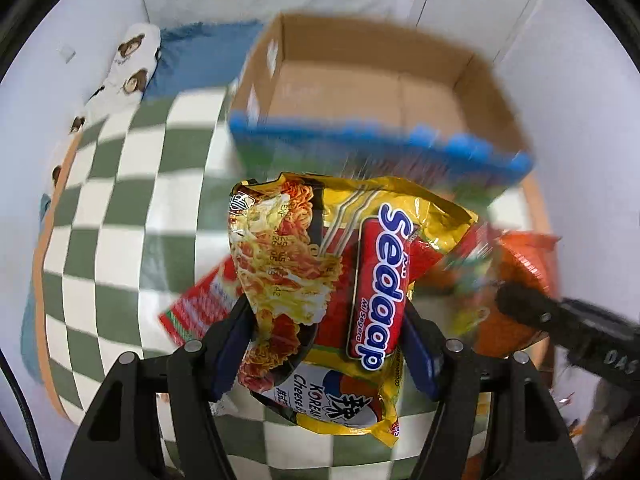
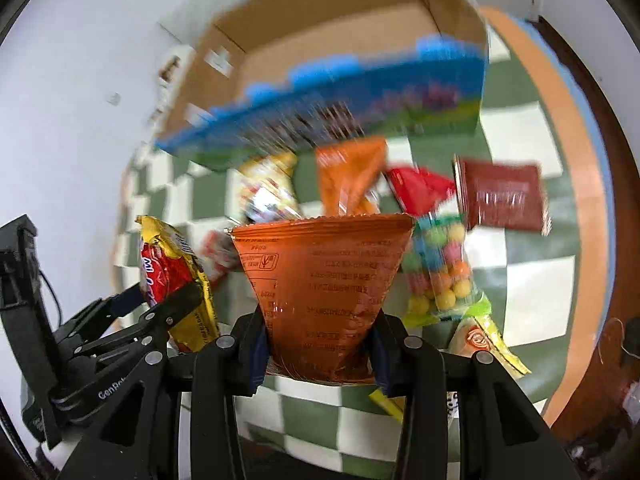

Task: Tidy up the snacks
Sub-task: 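Carry both held packets up and over the cardboard box, then open both tools to drop the noodle pack and chip bag into the box, then grasp the white wafer pack with left tool while right tool grasps candy-ball bag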

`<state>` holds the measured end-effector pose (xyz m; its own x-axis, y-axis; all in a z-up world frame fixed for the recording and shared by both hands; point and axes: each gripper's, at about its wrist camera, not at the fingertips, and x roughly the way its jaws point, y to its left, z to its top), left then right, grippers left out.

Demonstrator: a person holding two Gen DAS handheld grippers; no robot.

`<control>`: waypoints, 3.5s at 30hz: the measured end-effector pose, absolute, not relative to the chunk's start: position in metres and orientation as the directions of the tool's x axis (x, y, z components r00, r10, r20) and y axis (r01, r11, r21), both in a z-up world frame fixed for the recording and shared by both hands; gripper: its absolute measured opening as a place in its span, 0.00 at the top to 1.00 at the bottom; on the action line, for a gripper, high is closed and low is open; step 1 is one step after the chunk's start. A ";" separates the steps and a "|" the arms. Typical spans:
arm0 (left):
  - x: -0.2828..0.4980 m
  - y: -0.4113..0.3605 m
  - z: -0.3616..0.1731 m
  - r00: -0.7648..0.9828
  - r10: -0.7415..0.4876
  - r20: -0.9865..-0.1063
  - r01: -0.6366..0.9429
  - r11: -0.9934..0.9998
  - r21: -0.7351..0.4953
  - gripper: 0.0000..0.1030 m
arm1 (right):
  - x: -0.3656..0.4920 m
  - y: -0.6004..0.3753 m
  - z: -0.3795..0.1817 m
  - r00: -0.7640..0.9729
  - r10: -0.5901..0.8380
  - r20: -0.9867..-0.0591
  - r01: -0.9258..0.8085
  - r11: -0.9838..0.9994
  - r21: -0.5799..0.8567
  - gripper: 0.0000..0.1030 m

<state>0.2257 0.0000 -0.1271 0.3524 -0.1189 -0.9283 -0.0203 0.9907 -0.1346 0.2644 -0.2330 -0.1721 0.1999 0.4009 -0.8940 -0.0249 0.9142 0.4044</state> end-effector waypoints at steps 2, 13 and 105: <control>0.242 0.000 -0.100 0.389 -0.145 -0.910 -0.019 0.986 -0.165 0.35 | 0.271 -0.235 -0.147 0.238 0.422 -0.875 -0.043 0.904 0.424 0.58; 0.441 -0.002 -0.083 0.315 -0.184 -0.931 -0.025 0.979 -0.202 0.35 | 0.426 -0.233 -0.090 0.358 0.379 -0.854 -0.084 0.923 0.374 0.58; 0.276 -0.034 -0.278 0.059 -0.040 -0.997 0.012 0.999 -0.039 0.55 | 0.296 -0.281 -0.284 0.079 0.127 -0.989 0.100 0.986 0.135 0.42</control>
<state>0.2762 -0.0338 -0.2779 0.0589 -0.0398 -0.9975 0.0116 0.9992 -0.0392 0.2958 -0.2811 -0.2844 0.0787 0.1274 -0.9887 0.0996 0.9858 0.1350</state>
